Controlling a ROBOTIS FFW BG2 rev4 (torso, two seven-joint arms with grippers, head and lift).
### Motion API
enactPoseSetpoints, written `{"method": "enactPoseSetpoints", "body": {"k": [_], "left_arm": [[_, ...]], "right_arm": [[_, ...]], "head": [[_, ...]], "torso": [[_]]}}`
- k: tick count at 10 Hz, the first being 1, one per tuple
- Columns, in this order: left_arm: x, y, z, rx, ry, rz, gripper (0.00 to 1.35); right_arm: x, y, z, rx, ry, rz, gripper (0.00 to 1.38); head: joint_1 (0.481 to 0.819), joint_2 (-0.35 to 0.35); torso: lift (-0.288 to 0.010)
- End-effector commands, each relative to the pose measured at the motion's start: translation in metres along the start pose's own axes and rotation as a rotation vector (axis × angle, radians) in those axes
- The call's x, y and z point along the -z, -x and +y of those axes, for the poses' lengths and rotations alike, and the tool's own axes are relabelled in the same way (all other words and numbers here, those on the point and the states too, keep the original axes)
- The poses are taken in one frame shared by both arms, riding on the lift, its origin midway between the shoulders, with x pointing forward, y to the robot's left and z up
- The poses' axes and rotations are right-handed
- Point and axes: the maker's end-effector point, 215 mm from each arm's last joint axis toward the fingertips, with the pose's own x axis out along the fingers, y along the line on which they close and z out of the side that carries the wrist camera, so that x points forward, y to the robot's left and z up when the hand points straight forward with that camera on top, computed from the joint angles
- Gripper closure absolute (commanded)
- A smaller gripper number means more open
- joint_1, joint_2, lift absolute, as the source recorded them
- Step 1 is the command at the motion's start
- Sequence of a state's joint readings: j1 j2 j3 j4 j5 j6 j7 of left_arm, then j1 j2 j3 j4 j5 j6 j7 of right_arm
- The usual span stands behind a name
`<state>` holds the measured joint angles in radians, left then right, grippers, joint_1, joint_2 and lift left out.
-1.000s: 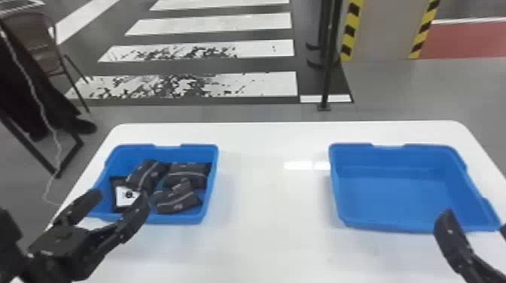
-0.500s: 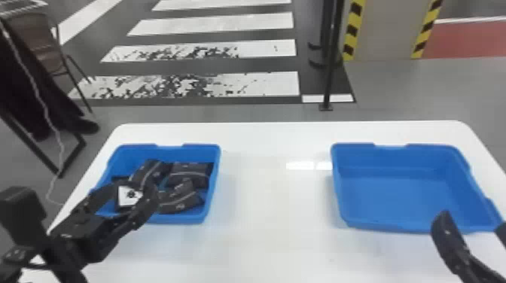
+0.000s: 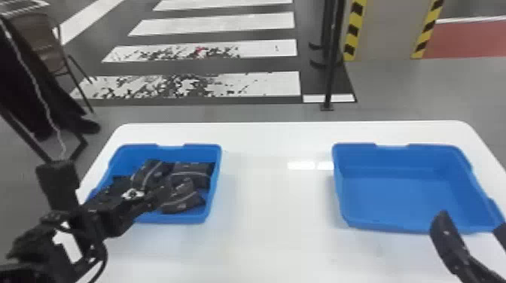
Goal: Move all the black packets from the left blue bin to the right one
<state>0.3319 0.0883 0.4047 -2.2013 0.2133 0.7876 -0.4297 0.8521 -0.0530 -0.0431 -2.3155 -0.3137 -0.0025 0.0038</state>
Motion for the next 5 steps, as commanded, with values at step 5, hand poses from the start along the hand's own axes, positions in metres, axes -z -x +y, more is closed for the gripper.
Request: {"method": "enactPoseSetpoints", "body": {"k": [5], "left_arm": [[0.045,-0.064,-0.001,0.021,0.031,0.253,0.11]], "right_arm": [[0.008,-0.001,0.003,-0.009,-0.029,0.014,0.25]], "head": [[0.695,0.112]], "torso": [[-0.138]]}}
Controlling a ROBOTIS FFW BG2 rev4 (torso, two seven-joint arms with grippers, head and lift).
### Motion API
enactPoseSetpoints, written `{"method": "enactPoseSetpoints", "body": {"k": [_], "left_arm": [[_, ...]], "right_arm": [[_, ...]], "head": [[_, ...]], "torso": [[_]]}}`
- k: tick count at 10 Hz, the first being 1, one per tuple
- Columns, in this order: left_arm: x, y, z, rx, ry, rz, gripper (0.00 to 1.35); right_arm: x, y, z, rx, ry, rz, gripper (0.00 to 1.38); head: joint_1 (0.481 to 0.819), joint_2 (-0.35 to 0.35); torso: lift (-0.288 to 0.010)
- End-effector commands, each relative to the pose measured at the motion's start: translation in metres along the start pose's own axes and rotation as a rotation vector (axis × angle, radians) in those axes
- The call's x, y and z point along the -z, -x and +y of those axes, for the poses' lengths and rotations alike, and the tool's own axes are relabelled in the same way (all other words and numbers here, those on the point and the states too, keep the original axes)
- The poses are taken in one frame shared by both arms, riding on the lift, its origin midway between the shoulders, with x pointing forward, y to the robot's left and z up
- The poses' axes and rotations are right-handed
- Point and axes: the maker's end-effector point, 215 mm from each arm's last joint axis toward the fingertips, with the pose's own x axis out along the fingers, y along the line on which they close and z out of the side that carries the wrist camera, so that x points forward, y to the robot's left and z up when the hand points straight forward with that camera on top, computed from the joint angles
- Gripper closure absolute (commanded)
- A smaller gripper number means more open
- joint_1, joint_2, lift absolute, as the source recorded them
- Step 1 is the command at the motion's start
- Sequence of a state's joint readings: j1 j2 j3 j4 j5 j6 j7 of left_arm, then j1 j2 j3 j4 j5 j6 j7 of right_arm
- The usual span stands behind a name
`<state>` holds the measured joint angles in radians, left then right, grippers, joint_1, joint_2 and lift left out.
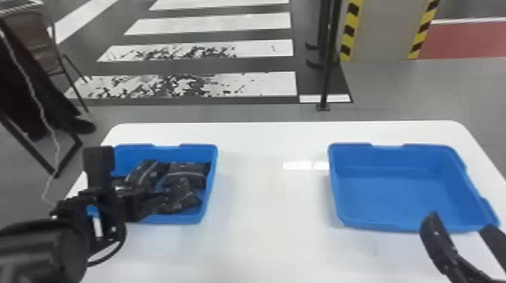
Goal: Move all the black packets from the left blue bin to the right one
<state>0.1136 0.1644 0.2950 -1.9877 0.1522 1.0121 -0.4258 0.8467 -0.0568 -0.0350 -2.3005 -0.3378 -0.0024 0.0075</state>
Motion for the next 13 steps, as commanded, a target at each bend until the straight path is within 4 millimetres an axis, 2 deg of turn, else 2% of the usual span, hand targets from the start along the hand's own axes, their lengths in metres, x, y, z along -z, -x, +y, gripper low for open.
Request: {"method": "enactPoseSetpoints", "body": {"k": [1,5,11,12,13], "left_arm": [[0.009,-0.007,0.004,-0.019,0.013,0.07,0.11],[0.021,-0.008,0.013,-0.067,0.024,0.22,0.11],[0.029,-0.029,0.018,-0.1,0.034,0.34,0.09],[0.033,-0.032,0.017,-0.099,0.042,0.361,0.13],[0.039,-0.034,0.015,-0.092,0.056,0.378,0.25]], "right_arm": [[0.003,0.0,0.001,-0.003,-0.008,0.005,0.25],[0.006,0.0,0.001,-0.004,-0.018,0.01,0.25],[0.013,-0.001,0.001,-0.006,-0.044,0.022,0.25],[0.014,-0.001,0.001,-0.005,-0.048,0.022,0.25],[0.015,-0.001,0.001,-0.006,-0.052,0.024,0.25]], "head": [[0.695,0.108],[0.695,0.119],[0.695,0.123],[0.695,0.124],[0.695,0.124]], "torso": [[-0.138],[-0.138],[-0.138],[-0.138],[-0.138]]}}
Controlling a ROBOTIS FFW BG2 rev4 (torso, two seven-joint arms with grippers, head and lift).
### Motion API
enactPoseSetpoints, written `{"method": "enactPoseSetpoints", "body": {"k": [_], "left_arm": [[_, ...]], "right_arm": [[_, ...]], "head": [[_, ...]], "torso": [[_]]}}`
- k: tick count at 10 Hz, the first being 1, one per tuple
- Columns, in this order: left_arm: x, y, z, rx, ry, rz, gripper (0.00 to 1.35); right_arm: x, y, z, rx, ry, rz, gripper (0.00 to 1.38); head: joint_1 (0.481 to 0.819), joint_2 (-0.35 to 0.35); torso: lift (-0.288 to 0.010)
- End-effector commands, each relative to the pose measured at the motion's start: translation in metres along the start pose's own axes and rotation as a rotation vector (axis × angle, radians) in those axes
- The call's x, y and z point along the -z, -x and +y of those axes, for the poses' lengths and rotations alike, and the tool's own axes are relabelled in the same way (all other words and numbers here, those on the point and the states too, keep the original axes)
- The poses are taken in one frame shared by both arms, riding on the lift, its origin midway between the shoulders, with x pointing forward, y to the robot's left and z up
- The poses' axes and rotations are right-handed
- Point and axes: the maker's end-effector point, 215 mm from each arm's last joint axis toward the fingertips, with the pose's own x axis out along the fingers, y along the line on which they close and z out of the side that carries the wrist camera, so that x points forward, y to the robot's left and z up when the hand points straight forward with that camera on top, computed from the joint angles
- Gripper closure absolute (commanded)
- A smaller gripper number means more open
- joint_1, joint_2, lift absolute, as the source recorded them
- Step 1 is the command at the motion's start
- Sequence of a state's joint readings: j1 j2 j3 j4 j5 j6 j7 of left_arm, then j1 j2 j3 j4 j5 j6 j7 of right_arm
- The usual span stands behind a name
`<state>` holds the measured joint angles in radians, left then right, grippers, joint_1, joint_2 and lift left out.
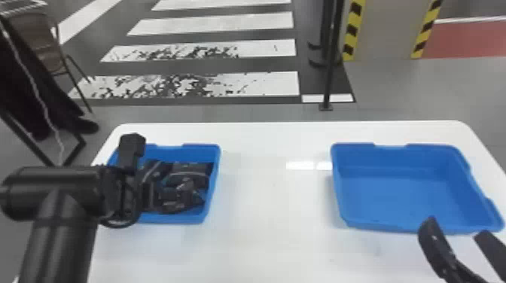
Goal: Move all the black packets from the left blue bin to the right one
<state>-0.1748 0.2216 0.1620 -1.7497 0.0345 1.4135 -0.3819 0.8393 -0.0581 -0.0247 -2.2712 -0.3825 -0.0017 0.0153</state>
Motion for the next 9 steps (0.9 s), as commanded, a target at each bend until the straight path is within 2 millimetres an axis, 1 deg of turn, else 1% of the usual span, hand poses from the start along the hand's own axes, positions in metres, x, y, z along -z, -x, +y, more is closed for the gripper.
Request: {"method": "enactPoseSetpoints", "body": {"k": [1,3,4,5,6,7,8,9], "left_arm": [[0.01,-0.005,-0.004,0.015,0.026,0.035,0.42],[0.03,-0.007,-0.001,-0.005,0.047,0.112,0.68],[0.031,-0.006,0.005,-0.027,0.048,0.122,0.98],[0.027,-0.007,0.013,-0.054,0.033,0.102,1.2],[0.015,-0.005,0.02,-0.073,0.011,0.068,1.2],[0.005,0.001,0.024,-0.087,-0.004,0.031,1.21],[-0.002,0.012,0.028,-0.082,0.002,-0.009,1.21],[0.002,0.026,0.032,-0.084,0.018,-0.025,1.21]], "right_arm": [[0.0,-0.001,0.001,-0.002,-0.007,-0.001,0.25],[0.002,0.0,-0.001,-0.002,-0.013,0.003,0.25],[0.004,0.0,0.0,-0.002,-0.019,0.006,0.25],[0.005,0.0,0.0,-0.003,-0.023,0.008,0.25],[0.005,0.0,0.0,-0.006,-0.028,0.011,0.25],[0.005,0.0,0.0,-0.006,-0.028,0.011,0.25],[0.004,0.0,0.001,-0.008,-0.028,0.008,0.25],[0.003,0.0,0.001,-0.01,-0.028,0.006,0.25]], "head": [[0.695,0.123],[0.695,0.12],[0.695,0.121],[0.695,0.122],[0.695,0.129],[0.695,0.139],[0.695,0.149],[0.695,0.154]], "torso": [[-0.138],[-0.138],[-0.138],[-0.138],[-0.138],[-0.138],[-0.138],[-0.138]]}}
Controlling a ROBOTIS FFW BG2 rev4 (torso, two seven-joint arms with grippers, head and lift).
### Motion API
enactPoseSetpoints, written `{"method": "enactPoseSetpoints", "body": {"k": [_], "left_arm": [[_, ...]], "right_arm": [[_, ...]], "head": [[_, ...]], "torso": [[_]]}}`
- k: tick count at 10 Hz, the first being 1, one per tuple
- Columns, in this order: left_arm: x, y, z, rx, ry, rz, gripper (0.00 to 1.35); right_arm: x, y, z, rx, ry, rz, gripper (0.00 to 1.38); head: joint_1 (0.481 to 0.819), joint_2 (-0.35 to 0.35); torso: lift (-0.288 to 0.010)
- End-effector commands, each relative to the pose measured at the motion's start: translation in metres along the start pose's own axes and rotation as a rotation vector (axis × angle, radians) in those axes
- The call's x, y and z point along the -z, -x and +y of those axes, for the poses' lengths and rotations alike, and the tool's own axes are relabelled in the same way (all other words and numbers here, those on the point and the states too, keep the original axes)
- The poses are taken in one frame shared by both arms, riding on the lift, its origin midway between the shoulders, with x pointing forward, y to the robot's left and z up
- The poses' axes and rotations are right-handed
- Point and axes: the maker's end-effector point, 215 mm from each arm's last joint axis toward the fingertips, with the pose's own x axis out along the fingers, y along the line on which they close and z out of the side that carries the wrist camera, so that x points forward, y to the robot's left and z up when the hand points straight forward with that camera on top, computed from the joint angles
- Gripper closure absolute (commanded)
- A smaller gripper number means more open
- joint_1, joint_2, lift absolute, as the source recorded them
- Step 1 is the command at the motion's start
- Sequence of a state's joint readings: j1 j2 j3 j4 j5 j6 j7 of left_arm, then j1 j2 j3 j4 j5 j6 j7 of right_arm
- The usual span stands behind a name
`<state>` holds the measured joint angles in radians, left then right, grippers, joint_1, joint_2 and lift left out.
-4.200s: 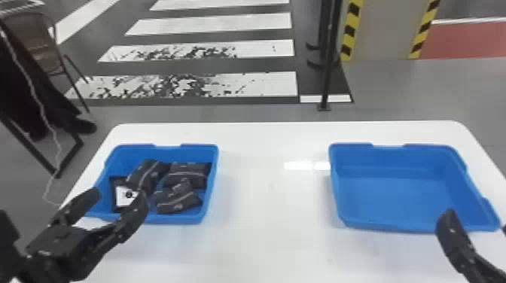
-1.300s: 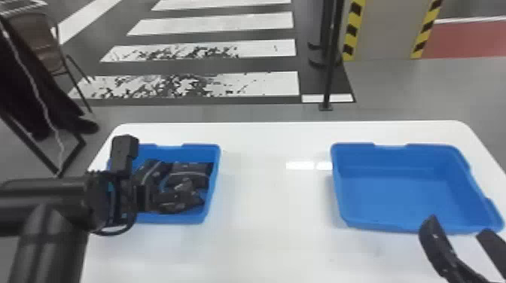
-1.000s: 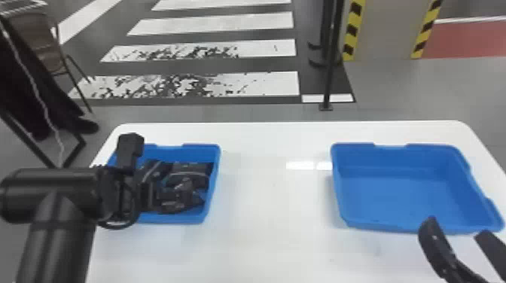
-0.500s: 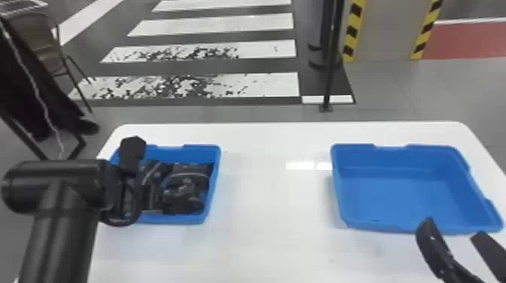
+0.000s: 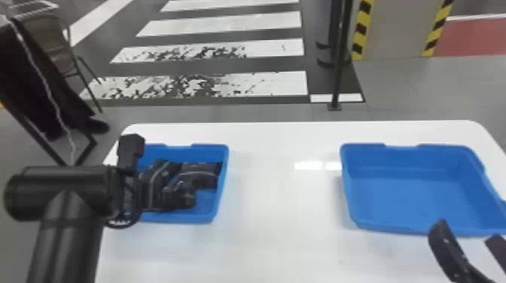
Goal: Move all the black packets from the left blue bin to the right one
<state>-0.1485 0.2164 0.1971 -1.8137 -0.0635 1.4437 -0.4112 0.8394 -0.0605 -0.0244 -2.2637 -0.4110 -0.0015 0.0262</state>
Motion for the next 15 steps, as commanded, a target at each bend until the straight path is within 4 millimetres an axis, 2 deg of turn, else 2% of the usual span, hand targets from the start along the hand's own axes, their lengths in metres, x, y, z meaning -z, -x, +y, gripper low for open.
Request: {"method": "enactPoseSetpoints", "body": {"k": [1,3,5,6,8,9,11,12,13,15], "left_arm": [[-0.002,0.019,-0.004,0.038,0.011,-0.053,1.21],[-0.008,0.046,-0.044,0.169,-0.018,-0.152,1.21],[-0.008,0.076,-0.109,0.335,-0.073,-0.225,1.21],[-0.009,0.089,-0.15,0.435,-0.111,-0.255,1.21],[-0.003,0.109,-0.211,0.584,-0.165,-0.273,1.21],[0.004,0.114,-0.232,0.627,-0.185,-0.264,1.21],[0.019,0.125,-0.273,0.733,-0.208,-0.238,1.21],[0.025,0.128,-0.288,0.765,-0.22,-0.227,1.21],[0.029,0.131,-0.299,0.789,-0.233,-0.22,1.21],[0.027,0.134,-0.307,0.802,-0.248,-0.226,1.21]], "right_arm": [[-0.003,0.0,0.001,-0.006,-0.004,-0.004,0.25],[-0.003,-0.008,0.02,-0.075,-0.029,0.014,0.25],[0.0,-0.019,0.051,-0.181,-0.071,0.056,0.25],[0.0,-0.024,0.071,-0.248,-0.096,0.075,0.26],[0.009,-0.031,0.116,-0.388,-0.128,0.145,0.26],[0.013,-0.039,0.133,-0.454,-0.116,0.173,0.26],[0.012,-0.05,0.148,-0.516,-0.113,0.187,0.26],[0.014,-0.054,0.155,-0.547,-0.111,0.201,0.26],[0.011,-0.058,0.163,-0.568,-0.107,0.198,0.26],[0.007,-0.059,0.172,-0.593,-0.107,0.189,0.26]], "head": [[0.695,0.164],[0.695,0.166],[0.695,0.136],[0.695,0.113],[0.695,0.074],[0.695,0.061],[0.695,0.05],[0.695,0.029],[0.695,0.012],[0.695,-0.005]], "torso": [[-0.138],[-0.138],[-0.138],[-0.138],[-0.138],[-0.138],[-0.138],[-0.138],[-0.138],[-0.138]]}}
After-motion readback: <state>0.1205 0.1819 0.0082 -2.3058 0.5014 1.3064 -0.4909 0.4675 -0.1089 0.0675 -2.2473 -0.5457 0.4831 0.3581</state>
